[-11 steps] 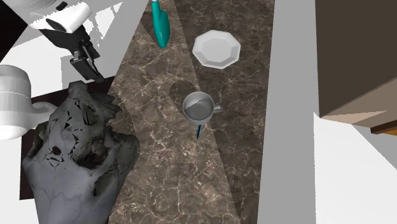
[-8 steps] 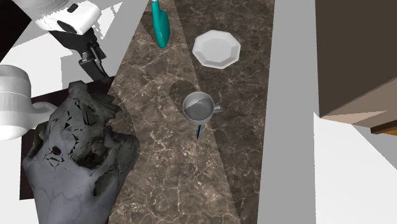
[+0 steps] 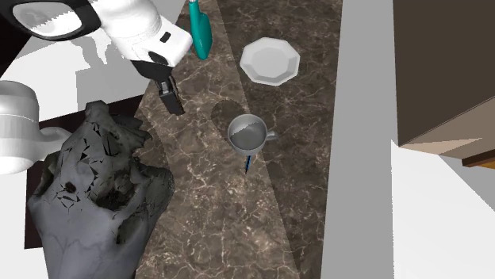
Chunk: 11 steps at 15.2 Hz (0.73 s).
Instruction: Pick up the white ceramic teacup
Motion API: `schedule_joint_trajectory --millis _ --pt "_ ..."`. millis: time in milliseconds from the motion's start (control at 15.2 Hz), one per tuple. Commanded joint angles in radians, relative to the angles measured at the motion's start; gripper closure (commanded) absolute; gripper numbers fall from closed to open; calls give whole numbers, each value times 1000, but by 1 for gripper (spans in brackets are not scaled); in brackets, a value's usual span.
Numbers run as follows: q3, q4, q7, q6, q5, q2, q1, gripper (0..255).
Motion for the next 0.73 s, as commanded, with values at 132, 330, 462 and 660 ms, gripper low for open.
schedule_joint_trajectory --millis 132,330,462,660 --pt "-28 107 -25 50 13 161 -5 0" --pt "-46 194 -46 77 31 280 -11 0" --pt "-56 260 -61 89 45 361 -16 0" --pt "-68 369 -84 97 71 483 -27 0"
